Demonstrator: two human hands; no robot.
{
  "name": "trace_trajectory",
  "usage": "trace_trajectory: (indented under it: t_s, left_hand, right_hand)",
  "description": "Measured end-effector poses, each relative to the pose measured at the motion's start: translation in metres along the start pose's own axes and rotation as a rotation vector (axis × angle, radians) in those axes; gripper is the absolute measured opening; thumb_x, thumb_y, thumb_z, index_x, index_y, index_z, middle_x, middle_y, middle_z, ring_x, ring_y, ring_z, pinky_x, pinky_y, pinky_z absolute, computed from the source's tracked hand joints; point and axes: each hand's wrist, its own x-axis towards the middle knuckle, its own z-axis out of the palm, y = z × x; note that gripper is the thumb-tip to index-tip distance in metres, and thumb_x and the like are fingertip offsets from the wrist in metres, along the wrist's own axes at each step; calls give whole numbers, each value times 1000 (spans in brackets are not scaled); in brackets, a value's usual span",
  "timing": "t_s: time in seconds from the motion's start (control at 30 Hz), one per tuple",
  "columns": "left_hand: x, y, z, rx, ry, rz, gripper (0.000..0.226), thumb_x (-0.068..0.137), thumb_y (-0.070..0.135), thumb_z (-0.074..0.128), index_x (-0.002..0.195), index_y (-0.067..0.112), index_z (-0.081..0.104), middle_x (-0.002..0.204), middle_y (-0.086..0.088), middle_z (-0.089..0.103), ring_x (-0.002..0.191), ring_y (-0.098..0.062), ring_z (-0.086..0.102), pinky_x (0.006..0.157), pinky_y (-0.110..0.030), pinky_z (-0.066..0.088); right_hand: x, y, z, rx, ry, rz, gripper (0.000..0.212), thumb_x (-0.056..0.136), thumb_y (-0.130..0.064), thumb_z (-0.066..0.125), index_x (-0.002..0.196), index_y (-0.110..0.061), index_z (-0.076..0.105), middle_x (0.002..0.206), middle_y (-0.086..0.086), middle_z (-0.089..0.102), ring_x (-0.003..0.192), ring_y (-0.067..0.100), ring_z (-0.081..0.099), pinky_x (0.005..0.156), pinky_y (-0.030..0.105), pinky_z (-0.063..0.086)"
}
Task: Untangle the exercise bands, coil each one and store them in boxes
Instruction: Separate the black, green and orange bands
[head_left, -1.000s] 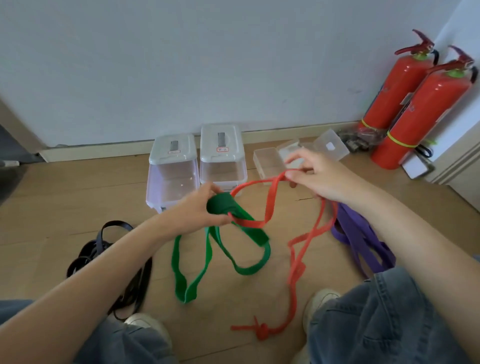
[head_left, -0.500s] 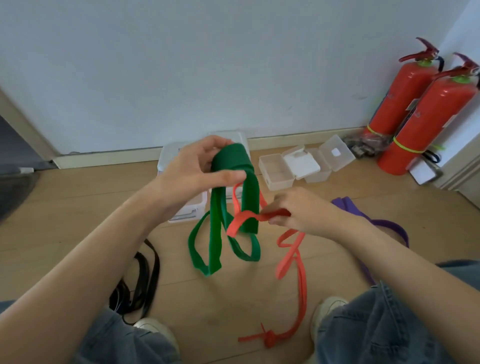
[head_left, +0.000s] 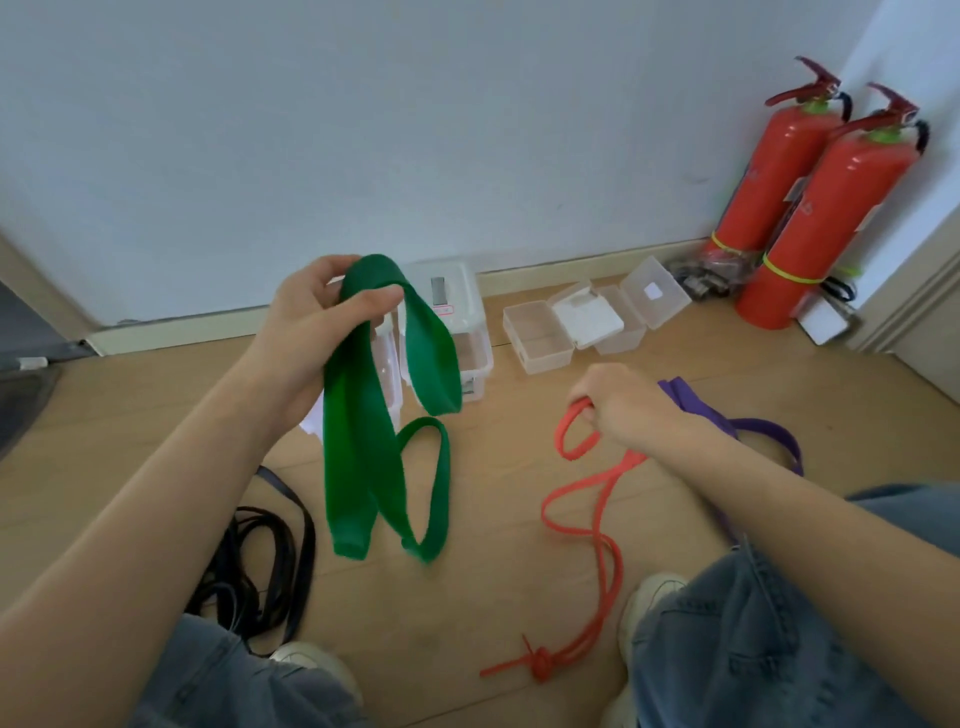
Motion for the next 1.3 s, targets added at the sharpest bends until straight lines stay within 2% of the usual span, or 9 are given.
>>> trace_trajectory:
  t_s: [0.2,0.27,0.4,0.5,0.63,0.77,0.97,1.1,1.3]
  left_hand:
    - [15,-62,23,393,38,-209,38,80,27,70,109,13,49,88,0,60,74,-13,58,69,-30,48]
    - [9,-107,33,572,17,-339,40,83,31,67,107,8,45,97,-7,58,85,-21,58,74,-36,49]
    - [-23,-201,42,785,-65,-664,62,91,30,54,131,-10,28,117,-23,55,103,-35,56,76,-36,45]
    - [-41,-251,45,842,-135,-859,68,94,29,48,136,-14,18,129,-26,47,116,-38,49,89,-37,42]
    - [-44,-292,48,1113,-325,-1039,86,93,35,50,142,-10,-3,149,-26,15,134,-39,26,106,-41,29]
    - [-41,-316,58,1393,-423,-925,94,91,37,53,144,4,-16,153,-24,-8,140,-45,1,111,-56,14]
    - [-46,-352,87,1508,-614,-457,81,89,59,37,148,13,7,155,-17,-10,140,-42,-14,110,-60,-2]
    - [-66,-362,99,1422,-941,-351,61,88,48,50,136,14,35,149,-11,21,135,-28,27,105,-40,31]
    - [-48,-353,73,1181,-493,-525,19,94,20,46,107,7,50,101,-17,61,92,-36,60,69,-35,42]
  right_hand:
    - [9,2,14,175,203,90,25,88,0,48,99,-10,68,94,5,60,89,25,58,66,27,38]
    - [6,6,38,166,194,124,17,90,-5,47,86,-8,62,82,3,56,76,21,53,56,23,36]
    - [-13,16,118,246,-285,154,35,89,-8,48,62,-26,36,62,0,41,51,9,34,45,21,28]
    - [-20,29,173,187,-460,227,9,87,-10,50,83,-16,55,100,25,64,80,26,58,57,19,39]
    - [-9,56,208,218,-357,412,38,90,-24,52,123,-7,52,132,24,49,125,34,43,101,34,34]
    - [16,84,230,181,-338,585,88,78,-49,67,145,-13,22,152,25,13,142,40,7,114,49,10]
    - [25,90,270,404,-361,647,97,77,-61,60,149,-23,9,156,19,3,142,40,5,114,47,10]
    - [-3,42,301,147,-308,360,97,76,-42,69,149,-20,8,147,15,23,129,37,30,103,46,32]
    - [10,44,292,212,-228,261,61,85,-4,50,142,-14,29,121,19,48,106,37,52,85,40,43]
